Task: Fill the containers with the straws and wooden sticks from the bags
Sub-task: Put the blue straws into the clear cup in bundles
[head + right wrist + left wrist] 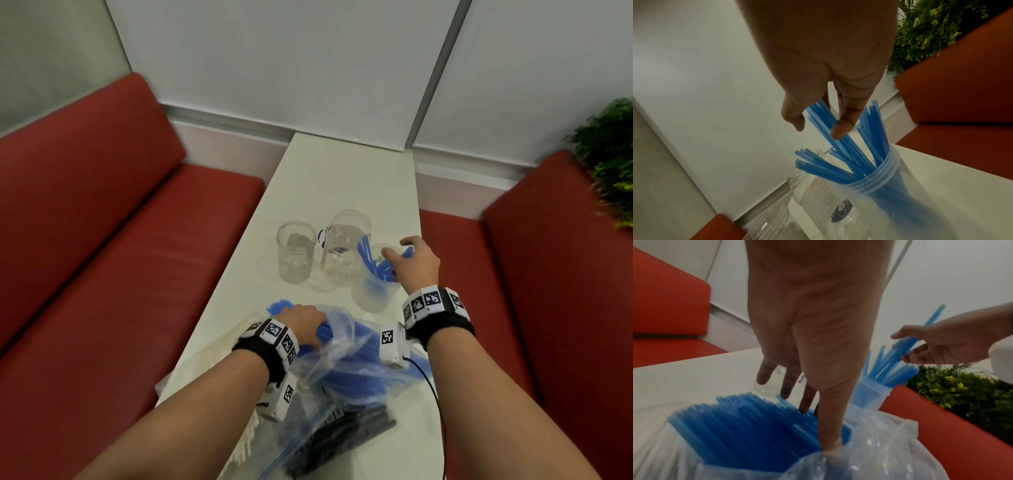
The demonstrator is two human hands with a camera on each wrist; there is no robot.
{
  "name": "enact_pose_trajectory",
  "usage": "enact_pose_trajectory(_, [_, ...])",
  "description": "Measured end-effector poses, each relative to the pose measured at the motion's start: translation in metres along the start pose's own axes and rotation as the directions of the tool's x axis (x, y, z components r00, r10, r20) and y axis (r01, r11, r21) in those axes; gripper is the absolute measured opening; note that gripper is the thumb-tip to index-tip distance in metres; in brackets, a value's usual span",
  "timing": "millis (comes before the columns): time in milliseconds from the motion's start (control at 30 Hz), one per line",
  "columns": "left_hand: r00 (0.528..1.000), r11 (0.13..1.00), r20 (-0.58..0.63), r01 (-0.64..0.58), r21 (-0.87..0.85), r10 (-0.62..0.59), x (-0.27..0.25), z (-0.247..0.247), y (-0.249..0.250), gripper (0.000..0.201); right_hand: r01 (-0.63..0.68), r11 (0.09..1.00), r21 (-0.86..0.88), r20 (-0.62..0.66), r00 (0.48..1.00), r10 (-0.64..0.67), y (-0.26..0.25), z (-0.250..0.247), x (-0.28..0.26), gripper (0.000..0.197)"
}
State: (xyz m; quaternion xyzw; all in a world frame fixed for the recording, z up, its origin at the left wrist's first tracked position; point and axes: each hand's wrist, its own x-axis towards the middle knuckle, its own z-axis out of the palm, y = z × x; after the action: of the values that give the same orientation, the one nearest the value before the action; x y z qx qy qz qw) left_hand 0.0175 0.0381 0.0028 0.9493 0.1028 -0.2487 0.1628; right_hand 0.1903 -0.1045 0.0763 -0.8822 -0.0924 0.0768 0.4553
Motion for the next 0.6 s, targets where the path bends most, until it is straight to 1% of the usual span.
enact_pose_trajectory(67, [1.000, 0.989, -0.008, -0.002, 0.146, 0.003, 0.004, 0.006, 0.000, 0.051, 0.059, 0.997, -0.052, -0.051, 0.997, -0.062, 0.002, 0.001, -0.001, 0.043])
enact_pose_trajectory(133, [1.000, 0.969, -0.010, 0.007, 0.246, -0.004, 0.008, 0.013, 0.000, 0.046, 0.128, 0.986, -0.111, -0.094, 0.986, -0.138, 0.004, 0.003, -0.004, 0.045])
enact_pose_trajectory(200, [1.000, 0.953, -0.010, 0.029, 0.303, -0.028, 0.010, 0.017, 0.001, 0.038, 0.193, 0.966, -0.171, -0.122, 0.969, -0.215, 0.007, 0.007, -0.009, 0.047])
enact_pose_trajectory(267, [0.999, 0.945, -0.029, 0.040, 0.324, -0.032, 0.011, 0.018, 0.003, 0.031, 0.254, 0.937, -0.240, -0.135, 0.947, -0.291, 0.011, 0.011, -0.017, 0.051])
enact_pose_trajectory(300, [0.999, 0.943, -0.037, 0.041, 0.331, -0.031, 0.012, 0.017, 0.004, 0.029, 0.284, 0.930, -0.233, -0.149, 0.935, -0.323, 0.014, 0.013, -0.022, 0.052])
enact_pose_trajectory(367, [0.998, 0.937, -0.042, 0.055, 0.344, -0.043, 0.012, 0.014, 0.006, 0.023, 0.346, 0.925, -0.159, -0.197, 0.907, -0.373, 0.019, 0.015, -0.029, 0.048])
enact_pose_trajectory(433, [0.997, 0.937, -0.042, 0.071, 0.342, -0.060, 0.012, 0.013, 0.007, 0.022, 0.390, 0.913, -0.121, -0.237, 0.882, -0.408, 0.023, 0.016, -0.034, 0.038])
enact_pose_trajectory(467, [0.997, 0.938, -0.043, 0.073, 0.339, -0.061, 0.012, 0.013, 0.006, 0.024, 0.401, 0.908, -0.119, -0.236, 0.877, -0.419, 0.025, 0.016, -0.035, 0.032])
enact_pose_trajectory(500, [0.997, 0.939, -0.045, 0.070, 0.336, -0.058, 0.011, 0.014, 0.006, 0.026, 0.402, 0.907, -0.123, -0.217, 0.881, -0.420, 0.026, 0.016, -0.035, 0.028])
enact_pose_trajectory(533, [0.998, 0.942, -0.049, 0.063, 0.331, -0.049, 0.010, 0.015, 0.006, 0.028, 0.383, 0.914, -0.134, -0.182, 0.897, -0.403, 0.026, 0.015, -0.034, 0.028])
enact_pose_trajectory(600, [0.998, 0.949, -0.052, 0.034, 0.315, -0.018, 0.007, 0.018, 0.006, 0.031, 0.298, 0.930, -0.217, -0.094, 0.942, -0.323, 0.026, 0.014, -0.031, 0.040])
